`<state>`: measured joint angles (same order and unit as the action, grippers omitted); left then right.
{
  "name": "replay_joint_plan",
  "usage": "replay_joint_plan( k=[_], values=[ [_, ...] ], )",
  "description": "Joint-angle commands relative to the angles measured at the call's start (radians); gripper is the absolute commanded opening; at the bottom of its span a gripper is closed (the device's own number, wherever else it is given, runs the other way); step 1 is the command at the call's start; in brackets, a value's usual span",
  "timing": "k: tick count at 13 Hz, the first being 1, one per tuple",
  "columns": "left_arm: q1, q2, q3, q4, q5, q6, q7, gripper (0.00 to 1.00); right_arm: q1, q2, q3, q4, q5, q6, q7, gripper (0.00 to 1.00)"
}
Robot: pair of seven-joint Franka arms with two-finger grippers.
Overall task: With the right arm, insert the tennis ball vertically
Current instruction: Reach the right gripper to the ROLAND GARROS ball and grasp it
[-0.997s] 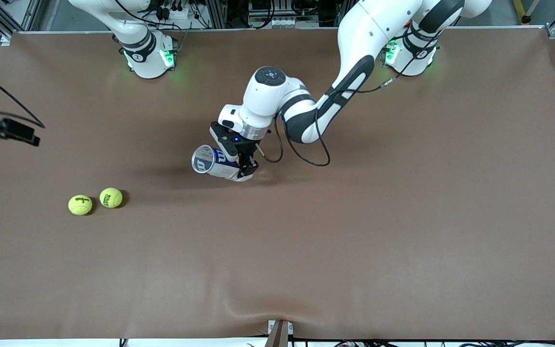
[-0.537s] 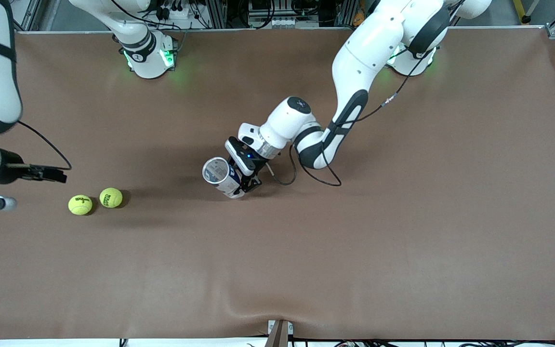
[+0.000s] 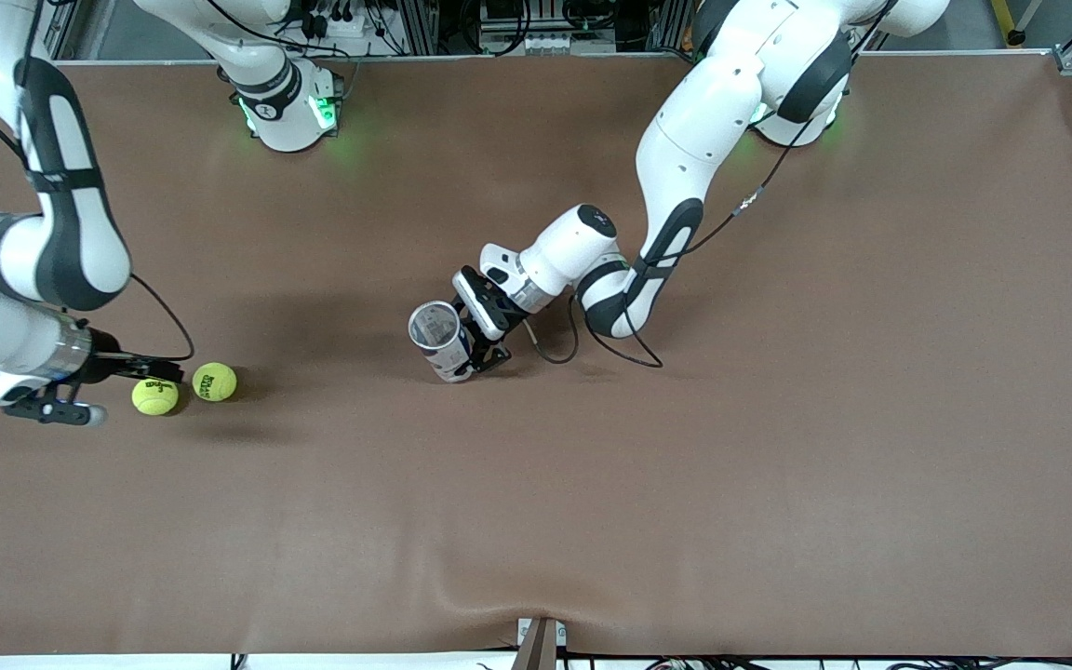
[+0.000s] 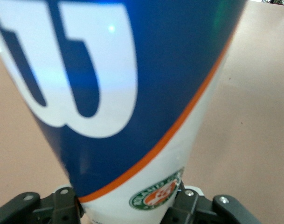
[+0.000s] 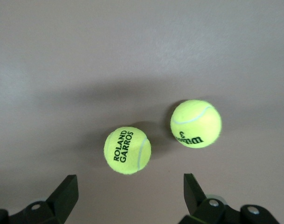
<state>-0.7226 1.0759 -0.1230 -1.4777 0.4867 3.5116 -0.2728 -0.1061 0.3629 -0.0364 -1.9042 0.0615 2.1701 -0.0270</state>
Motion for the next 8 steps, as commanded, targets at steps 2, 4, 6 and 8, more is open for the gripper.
replay_joint_plan(
  k=[2, 4, 6, 8],
  values=[
    [-0.023, 0.016, 0.019, 0.017, -0.008, 0.018, -0.006, 0.73, 0.006, 0.045, 0.010, -0.024, 0.015, 0.071, -0.002, 1.00],
    [-0.023, 0.019, 0.019, 0.017, -0.008, 0.018, -0.008, 0.80, 0.011, 0.082, 0.012, -0.024, 0.015, 0.083, 0.001, 1.00],
    [-0.023, 0.019, 0.019, 0.017, -0.008, 0.020, -0.008, 0.82, 0.023, 0.088, 0.012, -0.042, 0.015, 0.103, 0.007, 1.00],
    [-0.023, 0.018, 0.019, 0.019, -0.010, 0.018, -0.008, 0.85, 0.022, 0.102, 0.012, -0.050, 0.015, 0.123, 0.007, 1.00]
  ],
)
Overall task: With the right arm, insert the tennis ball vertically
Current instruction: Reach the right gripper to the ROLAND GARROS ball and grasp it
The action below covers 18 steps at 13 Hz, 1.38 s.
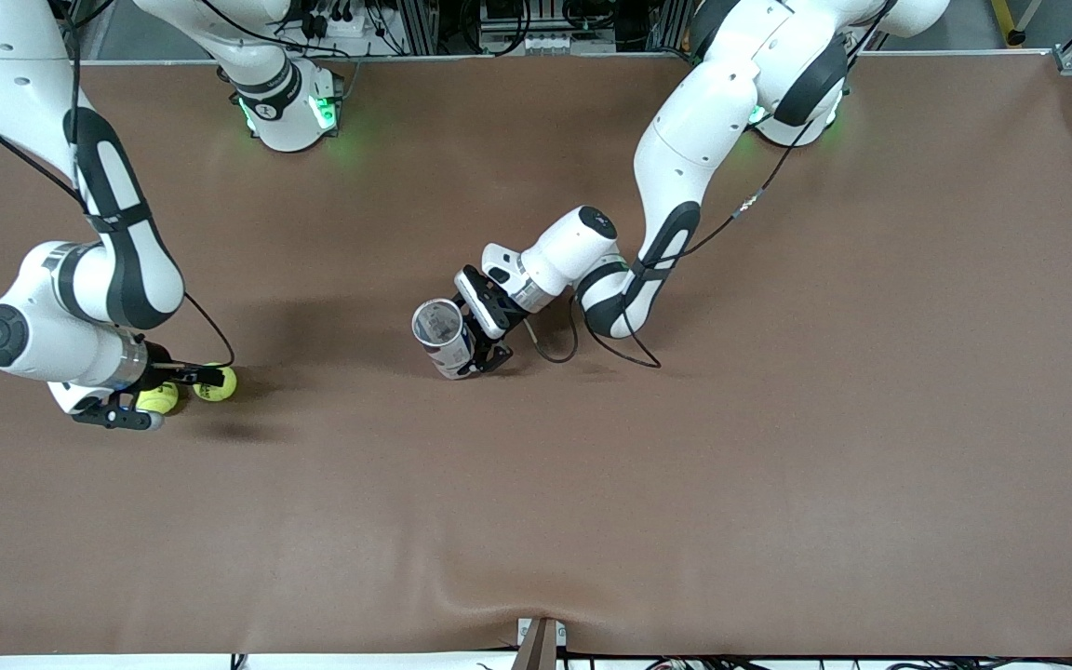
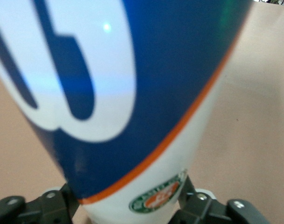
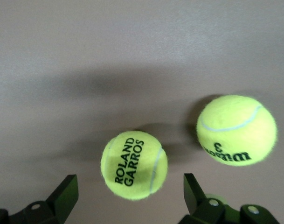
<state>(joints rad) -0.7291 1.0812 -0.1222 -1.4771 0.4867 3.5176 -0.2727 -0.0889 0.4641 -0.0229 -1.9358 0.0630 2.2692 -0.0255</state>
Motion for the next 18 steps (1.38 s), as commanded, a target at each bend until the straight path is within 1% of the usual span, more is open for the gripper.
replay_joint_plan(
  k=[1, 5, 7, 8, 10, 11, 12, 14, 16, 18],
  values=[
    [-0.016, 0.011, 0.018, 0.018, -0.010, 0.012, -0.008, 0.85, 0.006, 0.005, -0.002, -0.020, 0.014, 0.035, 0.006, 1.00],
    [-0.018, 0.011, 0.018, 0.020, -0.010, 0.012, -0.008, 0.86, 0.005, 0.051, -0.002, -0.026, 0.014, 0.090, 0.013, 1.00],
    [-0.018, 0.011, 0.018, 0.020, -0.010, 0.012, -0.008, 0.87, 0.032, 0.062, -0.002, -0.034, 0.014, 0.107, 0.077, 1.00],
    [-0.018, 0.011, 0.018, 0.020, -0.010, 0.012, -0.008, 0.86, 0.037, 0.064, -0.003, -0.035, 0.012, 0.107, 0.078, 0.84],
    [-0.019, 0.011, 0.018, 0.020, -0.010, 0.012, -0.008, 0.86, 0.034, 0.059, -0.003, -0.032, 0.011, 0.092, 0.067, 0.20],
    [-0.018, 0.011, 0.018, 0.020, -0.010, 0.012, -0.008, 0.86, 0.038, 0.050, -0.003, -0.025, 0.011, 0.075, 0.071, 0.06],
    [-0.018, 0.011, 0.018, 0.020, -0.010, 0.012, -0.008, 0.86, 0.035, 0.036, -0.003, -0.006, 0.011, 0.025, 0.071, 0.05],
    [-0.018, 0.011, 0.018, 0.020, -0.010, 0.012, -0.008, 0.86, 0.035, 0.019, -0.003, 0.067, 0.011, -0.107, 0.081, 0.05],
    [-0.018, 0.011, 0.018, 0.021, -0.010, 0.012, -0.008, 0.86, 0.044, -0.018, 0.004, 0.128, 0.015, -0.213, 0.105, 0.05],
    [-0.018, 0.011, 0.018, 0.021, -0.010, 0.012, -0.008, 0.86, 0.078, -0.038, 0.035, 0.228, 0.041, -0.343, 0.247, 0.05]
  ],
)
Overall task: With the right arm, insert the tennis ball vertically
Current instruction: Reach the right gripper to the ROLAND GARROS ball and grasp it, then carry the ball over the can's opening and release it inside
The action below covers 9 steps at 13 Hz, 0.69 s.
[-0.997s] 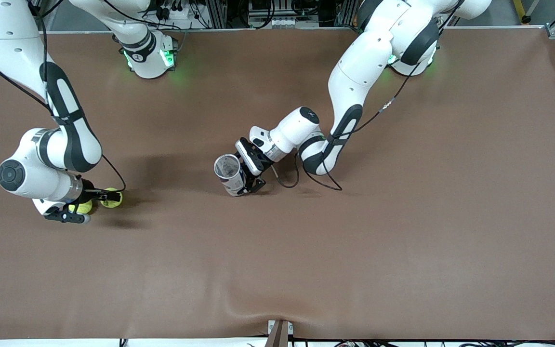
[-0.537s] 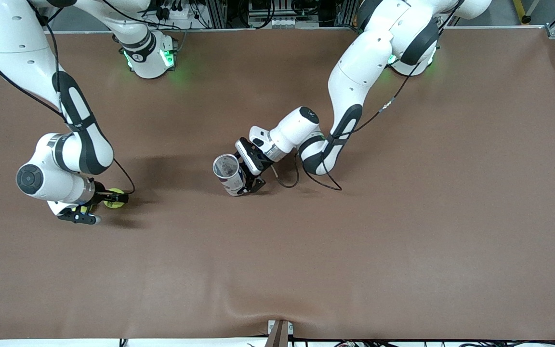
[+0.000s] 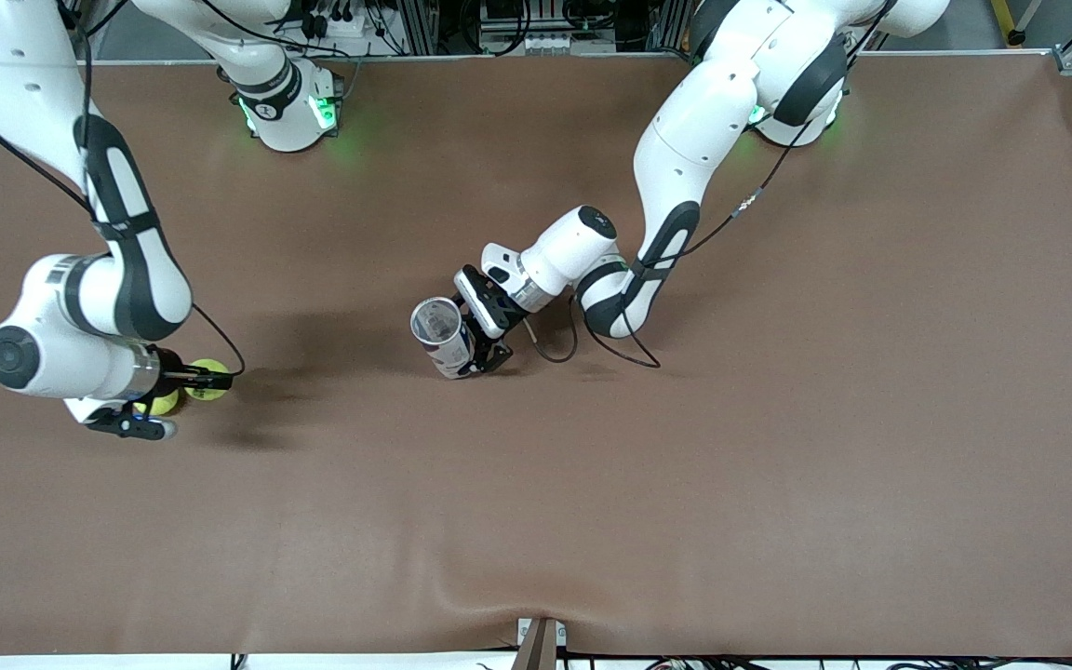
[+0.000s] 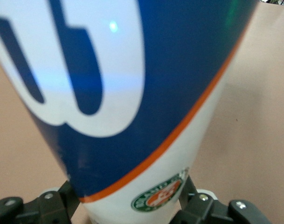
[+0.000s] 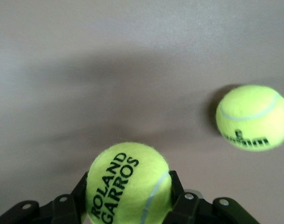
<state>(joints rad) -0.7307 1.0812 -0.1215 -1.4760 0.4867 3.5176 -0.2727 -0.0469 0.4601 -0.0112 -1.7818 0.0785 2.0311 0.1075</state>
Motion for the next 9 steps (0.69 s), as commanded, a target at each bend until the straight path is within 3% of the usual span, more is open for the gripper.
replay_joint_plan(
  k=[1, 4, 9],
  values=[
    [-0.016, 0.011, 0.017, 0.020, -0.010, 0.012, -0.008, 0.86, 0.057, -0.035, 0.040, 0.144, 0.046, -0.182, 0.203, 0.05],
    [-0.016, 0.011, 0.017, 0.020, -0.011, 0.012, -0.010, 0.87, 0.140, -0.052, 0.071, 0.254, 0.162, -0.259, 0.430, 0.07],
    [-0.018, 0.011, 0.017, 0.020, -0.010, 0.012, -0.008, 0.87, 0.355, -0.054, 0.085, 0.354, 0.176, -0.227, 0.835, 0.06]
  ],
)
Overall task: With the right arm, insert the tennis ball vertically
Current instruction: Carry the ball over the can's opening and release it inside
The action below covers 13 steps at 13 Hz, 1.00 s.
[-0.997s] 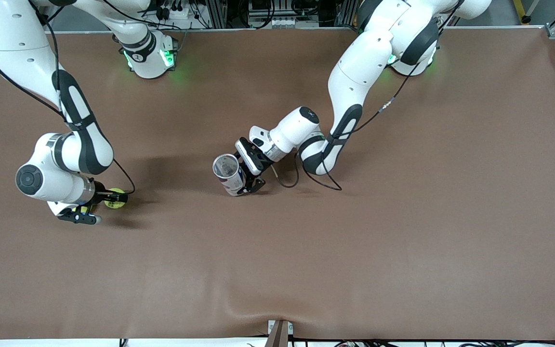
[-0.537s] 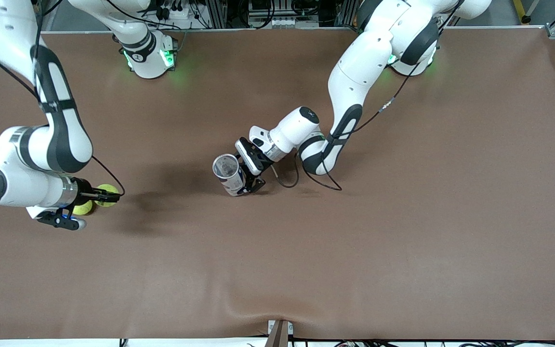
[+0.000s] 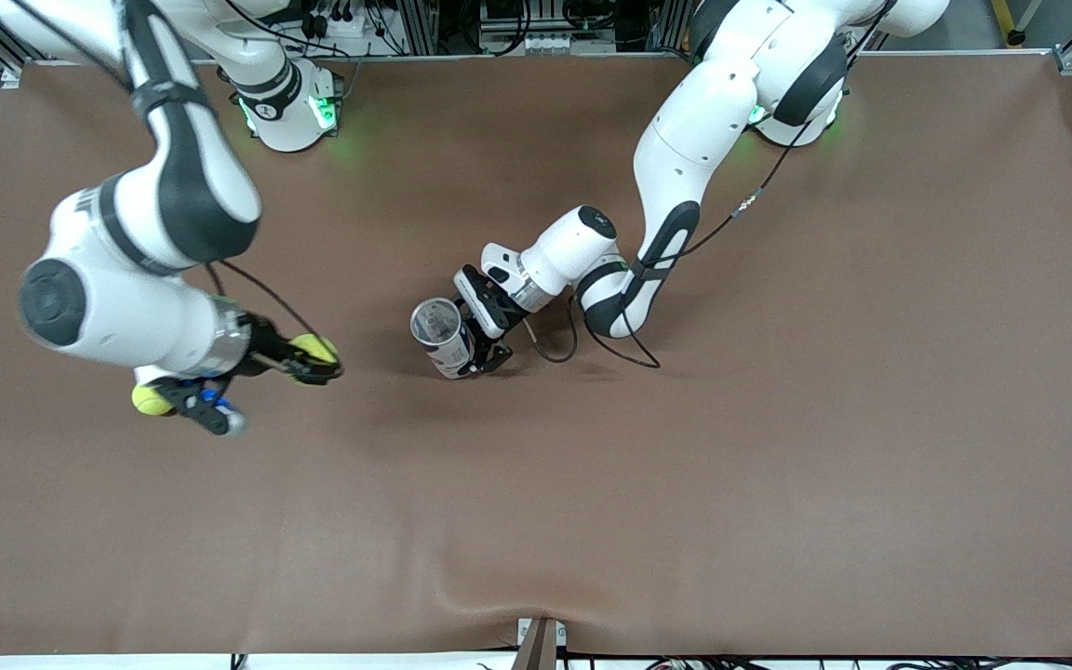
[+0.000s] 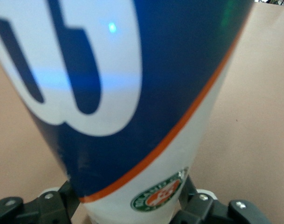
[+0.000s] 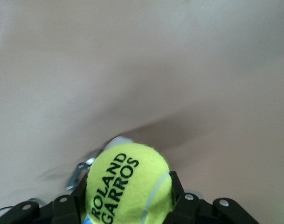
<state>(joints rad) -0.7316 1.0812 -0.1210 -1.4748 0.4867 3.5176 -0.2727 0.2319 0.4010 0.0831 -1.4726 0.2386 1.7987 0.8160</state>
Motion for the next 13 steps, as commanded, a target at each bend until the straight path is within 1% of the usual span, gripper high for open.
replay_joint_plan(
  k=[1, 3, 8, 10, 11, 12, 13],
  values=[
    [-0.017, 0.011, 0.017, 0.019, -0.010, 0.012, -0.010, 0.86, 0.117, 0.007, -0.010, 0.046, 0.022, 0.033, 0.173, 0.06],
    [-0.015, 0.012, 0.017, 0.019, -0.010, 0.012, -0.008, 0.86, 0.177, 0.009, -0.011, 0.029, 0.018, 0.067, 0.201, 0.06],
    [-0.017, 0.012, 0.017, 0.019, -0.010, 0.011, -0.010, 0.86, 0.207, 0.007, -0.013, -0.061, 0.004, 0.070, 0.213, 0.07],
    [-0.017, 0.012, 0.017, 0.019, -0.011, 0.011, -0.008, 0.86, 0.208, 0.007, -0.013, -0.080, 0.004, 0.077, 0.213, 0.07],
    [-0.017, 0.012, 0.017, 0.019, -0.011, 0.011, -0.010, 0.86, 0.208, 0.009, -0.011, -0.090, 0.004, 0.097, 0.213, 0.08],
    [-0.017, 0.012, 0.017, 0.019, -0.011, 0.011, -0.008, 0.86, 0.217, 0.010, -0.011, -0.101, 0.004, 0.103, 0.212, 0.12],
    [-0.017, 0.012, 0.017, 0.019, -0.011, 0.011, -0.008, 0.86, 0.219, 0.012, -0.013, -0.101, 0.004, 0.103, 0.213, 0.18]
  ],
)
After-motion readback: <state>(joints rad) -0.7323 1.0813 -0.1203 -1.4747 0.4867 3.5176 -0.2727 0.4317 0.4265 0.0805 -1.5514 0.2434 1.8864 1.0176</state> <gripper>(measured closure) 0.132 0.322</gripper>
